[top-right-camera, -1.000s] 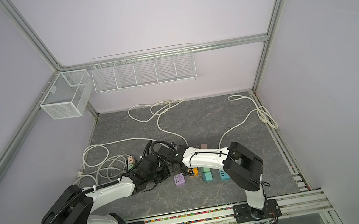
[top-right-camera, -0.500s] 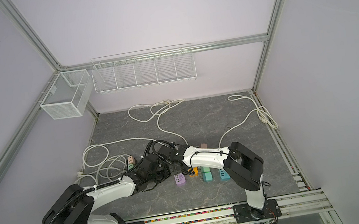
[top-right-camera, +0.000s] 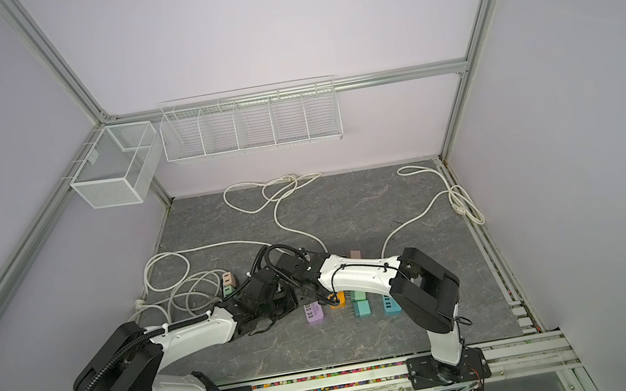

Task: Pull the plug off the socket
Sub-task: 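Pull on the teal USB plug with right gripper while left gripper pins the strip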

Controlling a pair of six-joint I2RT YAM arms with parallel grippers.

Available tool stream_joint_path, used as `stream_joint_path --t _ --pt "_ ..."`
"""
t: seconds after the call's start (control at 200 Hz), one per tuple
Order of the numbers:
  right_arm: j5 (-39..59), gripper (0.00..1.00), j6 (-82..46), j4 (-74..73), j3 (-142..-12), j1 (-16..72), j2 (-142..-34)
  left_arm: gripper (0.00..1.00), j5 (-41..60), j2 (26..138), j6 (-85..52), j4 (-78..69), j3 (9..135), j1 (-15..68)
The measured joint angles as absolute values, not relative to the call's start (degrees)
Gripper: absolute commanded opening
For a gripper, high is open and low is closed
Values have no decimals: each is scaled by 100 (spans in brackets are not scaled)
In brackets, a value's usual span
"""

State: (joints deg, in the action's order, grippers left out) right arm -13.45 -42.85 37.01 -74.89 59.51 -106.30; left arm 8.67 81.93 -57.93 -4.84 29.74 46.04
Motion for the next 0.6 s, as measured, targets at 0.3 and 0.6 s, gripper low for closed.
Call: stream_joint_path --t 0.3,0.6 --pt "-1367 20 -4289 3706 -7491 5961 -10630 20 843 8206 -5804 -482 2976 4615" --pt "-1396 18 -4309 3662 -7369 5935 -10527 20 792 8259 -5859 -607 2985 4700"
